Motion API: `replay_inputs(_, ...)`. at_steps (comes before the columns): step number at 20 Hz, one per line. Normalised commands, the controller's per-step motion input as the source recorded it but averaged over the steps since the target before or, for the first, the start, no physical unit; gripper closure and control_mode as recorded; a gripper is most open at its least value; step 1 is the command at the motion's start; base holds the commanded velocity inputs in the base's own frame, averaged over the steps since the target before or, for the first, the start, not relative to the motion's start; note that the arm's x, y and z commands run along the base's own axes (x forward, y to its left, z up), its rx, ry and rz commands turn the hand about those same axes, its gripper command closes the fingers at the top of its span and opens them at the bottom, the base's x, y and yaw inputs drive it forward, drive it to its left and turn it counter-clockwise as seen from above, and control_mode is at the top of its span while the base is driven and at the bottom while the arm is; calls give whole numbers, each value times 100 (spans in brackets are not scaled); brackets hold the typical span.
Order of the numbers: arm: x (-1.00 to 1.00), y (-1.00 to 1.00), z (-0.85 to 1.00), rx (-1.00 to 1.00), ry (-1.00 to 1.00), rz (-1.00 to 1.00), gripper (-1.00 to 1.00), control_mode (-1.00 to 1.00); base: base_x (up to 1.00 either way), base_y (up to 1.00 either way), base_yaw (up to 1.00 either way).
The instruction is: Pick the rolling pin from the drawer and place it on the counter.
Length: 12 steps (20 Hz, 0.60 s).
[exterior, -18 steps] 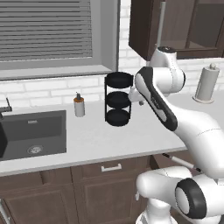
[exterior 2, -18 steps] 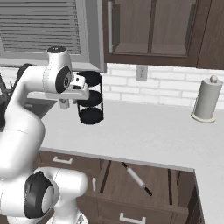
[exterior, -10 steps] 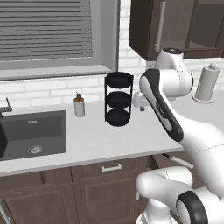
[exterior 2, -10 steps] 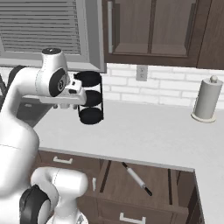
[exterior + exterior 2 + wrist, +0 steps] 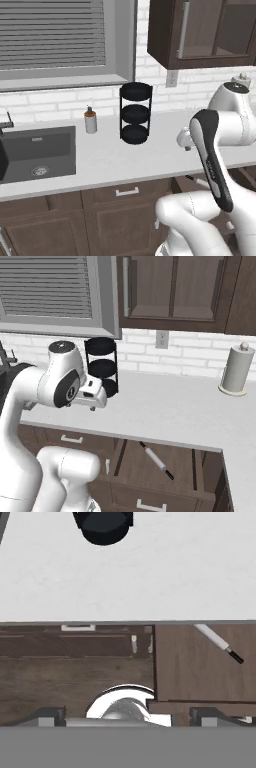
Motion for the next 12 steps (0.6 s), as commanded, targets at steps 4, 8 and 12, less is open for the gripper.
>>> replay_inputs(4, -66, -23, -45, 0, -16, -10, -100, -100, 0, 0, 0)
replay_inputs(8, 0, 0, 0, 0, 0, 0, -100, 100, -69, 13, -11)
replay_inputs(12, 0, 0, 0, 0, 0, 0, -100, 100, -43, 96, -40)
